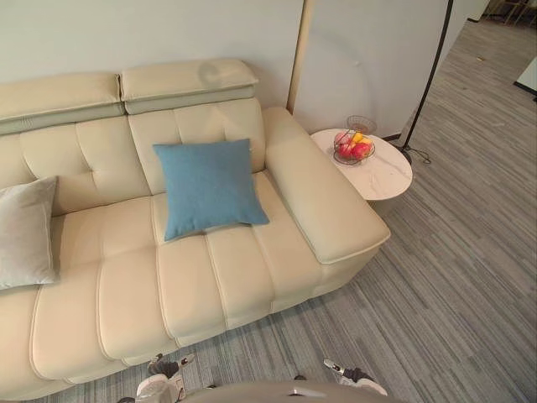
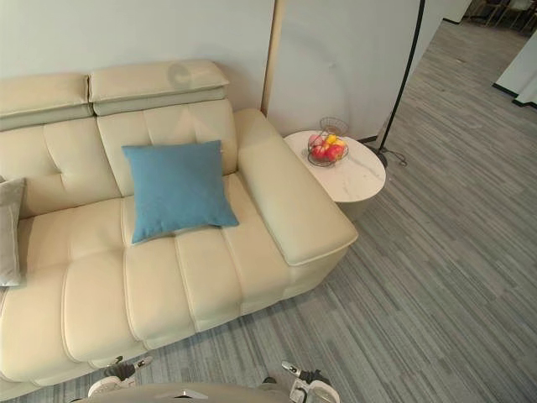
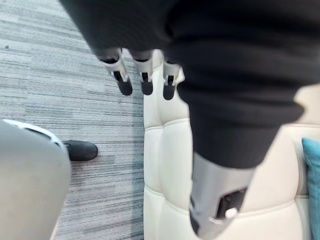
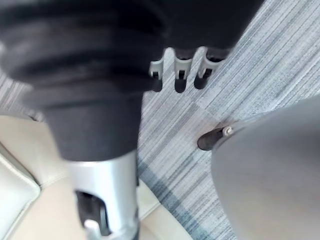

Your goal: Pick up cushions and gather them together orderly.

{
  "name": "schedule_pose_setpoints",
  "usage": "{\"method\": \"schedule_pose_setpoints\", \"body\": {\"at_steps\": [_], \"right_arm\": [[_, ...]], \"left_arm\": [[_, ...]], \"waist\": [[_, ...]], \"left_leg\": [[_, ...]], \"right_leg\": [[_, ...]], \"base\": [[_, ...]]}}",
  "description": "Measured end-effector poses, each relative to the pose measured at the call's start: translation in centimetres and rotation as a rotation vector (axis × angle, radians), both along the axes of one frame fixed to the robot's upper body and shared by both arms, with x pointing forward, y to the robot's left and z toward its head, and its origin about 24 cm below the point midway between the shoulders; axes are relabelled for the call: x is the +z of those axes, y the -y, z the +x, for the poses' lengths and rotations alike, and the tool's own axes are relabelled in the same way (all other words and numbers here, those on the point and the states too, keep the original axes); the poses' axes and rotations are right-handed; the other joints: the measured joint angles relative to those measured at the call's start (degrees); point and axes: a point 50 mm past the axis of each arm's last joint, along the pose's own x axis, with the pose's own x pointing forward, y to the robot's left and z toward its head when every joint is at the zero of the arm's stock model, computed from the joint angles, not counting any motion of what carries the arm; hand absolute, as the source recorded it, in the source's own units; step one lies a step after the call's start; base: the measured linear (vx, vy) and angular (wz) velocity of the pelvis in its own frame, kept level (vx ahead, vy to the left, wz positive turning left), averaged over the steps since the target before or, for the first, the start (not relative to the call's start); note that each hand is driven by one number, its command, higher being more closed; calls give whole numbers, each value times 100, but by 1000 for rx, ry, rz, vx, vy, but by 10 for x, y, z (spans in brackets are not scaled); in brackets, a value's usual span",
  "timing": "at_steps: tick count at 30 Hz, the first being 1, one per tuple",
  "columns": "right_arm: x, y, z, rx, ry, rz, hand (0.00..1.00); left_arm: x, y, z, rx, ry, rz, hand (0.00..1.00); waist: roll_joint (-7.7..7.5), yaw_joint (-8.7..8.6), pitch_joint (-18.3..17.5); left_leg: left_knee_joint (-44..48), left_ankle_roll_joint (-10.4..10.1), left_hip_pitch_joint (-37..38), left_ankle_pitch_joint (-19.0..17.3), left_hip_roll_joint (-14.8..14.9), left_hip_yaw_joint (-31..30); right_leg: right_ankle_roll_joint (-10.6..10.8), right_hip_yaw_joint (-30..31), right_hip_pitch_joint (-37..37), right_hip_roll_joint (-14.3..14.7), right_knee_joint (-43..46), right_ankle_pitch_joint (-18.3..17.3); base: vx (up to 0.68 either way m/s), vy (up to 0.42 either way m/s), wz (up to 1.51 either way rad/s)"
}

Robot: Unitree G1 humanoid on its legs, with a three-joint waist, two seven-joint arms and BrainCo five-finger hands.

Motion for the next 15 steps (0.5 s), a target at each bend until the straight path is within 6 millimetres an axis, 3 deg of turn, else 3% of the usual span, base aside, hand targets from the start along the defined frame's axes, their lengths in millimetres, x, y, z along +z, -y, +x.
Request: {"method": "schedule_pose_setpoints", "body": {"at_steps": [15], "right_arm": [[-1,3,-6,-78,-4,37,0]], "left_arm": [[-1,2,0,-3,18,-56,0]], "waist": [[72,-32,59]], "left_leg": [[12,-50,-101,-56,43,122]], "right_leg": [[59,-40,22,28,-331,212]], "base": [[0,-12,-3]]}}
